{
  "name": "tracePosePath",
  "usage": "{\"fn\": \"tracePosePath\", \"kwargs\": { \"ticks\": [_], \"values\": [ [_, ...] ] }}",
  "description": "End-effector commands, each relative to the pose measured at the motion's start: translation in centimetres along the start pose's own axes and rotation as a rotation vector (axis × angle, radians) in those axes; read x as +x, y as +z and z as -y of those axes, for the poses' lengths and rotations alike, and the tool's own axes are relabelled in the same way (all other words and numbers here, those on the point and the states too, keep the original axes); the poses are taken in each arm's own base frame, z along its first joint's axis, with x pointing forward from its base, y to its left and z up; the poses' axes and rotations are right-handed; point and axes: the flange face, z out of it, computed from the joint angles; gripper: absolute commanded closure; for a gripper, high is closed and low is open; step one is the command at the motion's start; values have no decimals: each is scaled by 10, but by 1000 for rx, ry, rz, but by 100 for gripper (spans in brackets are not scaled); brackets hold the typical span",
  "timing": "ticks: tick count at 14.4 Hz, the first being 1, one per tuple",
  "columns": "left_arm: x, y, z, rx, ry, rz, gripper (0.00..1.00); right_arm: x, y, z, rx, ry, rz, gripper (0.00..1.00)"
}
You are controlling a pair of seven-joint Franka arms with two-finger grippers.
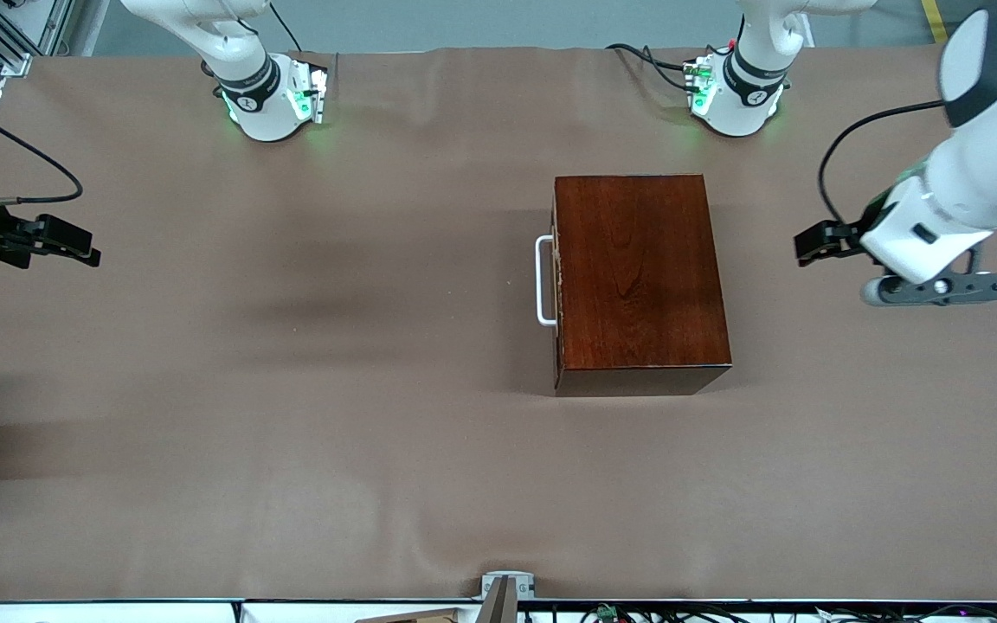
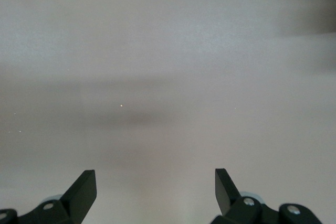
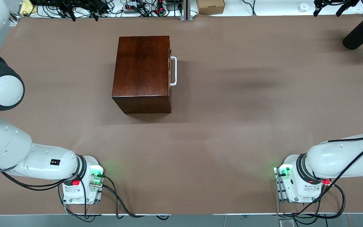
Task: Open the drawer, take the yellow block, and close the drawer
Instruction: 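Move the left gripper over the wooden box toward the drawer handle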
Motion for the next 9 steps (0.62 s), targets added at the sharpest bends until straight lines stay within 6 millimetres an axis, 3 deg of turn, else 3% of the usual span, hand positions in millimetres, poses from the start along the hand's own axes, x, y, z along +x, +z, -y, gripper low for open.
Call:
{"fn": "tracePosePath", "kwargs": {
  "ticks": [1,9],
  "values": [
    [4,2,-25,19,-25,-7,0,-4,-3,1,-9,9,1,0],
    [4,32,-108,41,-111,-25,0,-5,-2,1,-9,9,3,0]
  ]
}}
